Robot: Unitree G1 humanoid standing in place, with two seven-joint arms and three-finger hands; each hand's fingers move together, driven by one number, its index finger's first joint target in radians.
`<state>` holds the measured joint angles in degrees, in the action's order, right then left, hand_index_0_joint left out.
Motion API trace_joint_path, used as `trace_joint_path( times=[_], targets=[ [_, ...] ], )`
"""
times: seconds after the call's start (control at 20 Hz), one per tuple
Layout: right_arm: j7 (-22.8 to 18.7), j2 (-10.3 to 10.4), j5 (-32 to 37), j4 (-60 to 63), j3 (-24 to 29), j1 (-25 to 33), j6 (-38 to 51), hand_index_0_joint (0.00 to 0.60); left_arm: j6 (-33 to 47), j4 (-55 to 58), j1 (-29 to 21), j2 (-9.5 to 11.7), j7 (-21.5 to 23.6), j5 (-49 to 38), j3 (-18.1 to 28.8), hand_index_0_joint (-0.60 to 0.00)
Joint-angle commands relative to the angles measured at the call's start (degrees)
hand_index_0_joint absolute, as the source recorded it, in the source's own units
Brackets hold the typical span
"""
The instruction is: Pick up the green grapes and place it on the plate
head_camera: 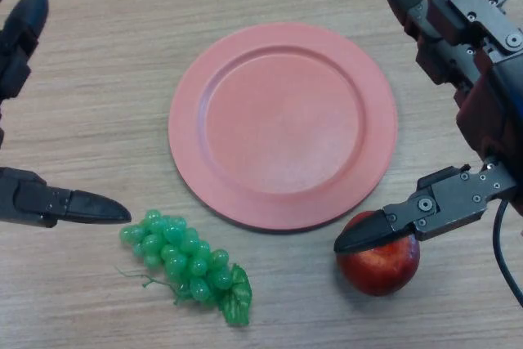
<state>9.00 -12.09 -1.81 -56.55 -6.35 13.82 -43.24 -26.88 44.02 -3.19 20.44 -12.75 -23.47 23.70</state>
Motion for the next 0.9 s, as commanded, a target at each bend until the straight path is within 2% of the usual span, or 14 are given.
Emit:
trace_joint_path(
  times=[0.05, 0.4, 0.5, 0.6, 0.65, 0.7, 0.75, 0.9],
  targets=[
    [-0.4, -0.3, 0.7, -1.8, 2.0, 1.7, 7.8, 0.0, 9.6, 1.4, -1.2, 3.0, -1.0, 1.3, 4.3, 0.0],
    [-1.0, -0.3, 0.6, -1.2, 1.9, 3.0, 7.0, 0.0, 13.0, -0.1, -0.1, 1.4, -2.4, 4.9, 2.2, 0.0],
    [-1.0, 0.0, -0.1, -0.6, 1.3, 2.8, 7.7, 0.0, 17.3, -1.3, 2.2, -0.1, -4.2, 7.6, 1.9, 0.0],
    [-1.1, 0.3, -1.0, -0.1, 0.7, 2.9, 7.7, 0.0, 25.1, -3.7, 6.1, -2.7, -6.5, 13.9, 1.5, 0.0],
    [-1.0, 0.5, -1.6, 0.2, 0.3, 2.9, 7.8, 0.0, 31.3, -5.9, 8.9, -4.8, -7.9, 17.4, 1.6, 0.0],
    [-0.9, 0.7, -1.8, 0.3, 0.2, 3.0, 7.7, 0.0, 34.2, -7.4, 10.1, -5.6, -8.4, 19.1, 1.7, 0.0],
    [-0.8, 1.0, -2.1, 0.5, -0.1, 3.5, 7.3, 0.0, 40.4, -10.8, 12.3, -7.0, -8.9, 22.5, 2.1, 0.0],
    [-0.9, 1.2, -2.2, 0.4, -0.5, 4.0, 6.6, 0.0, 52.2, -18.1, 15.0, -8.0, -8.1, 31.1, 2.7, 0.0]
  ],
)
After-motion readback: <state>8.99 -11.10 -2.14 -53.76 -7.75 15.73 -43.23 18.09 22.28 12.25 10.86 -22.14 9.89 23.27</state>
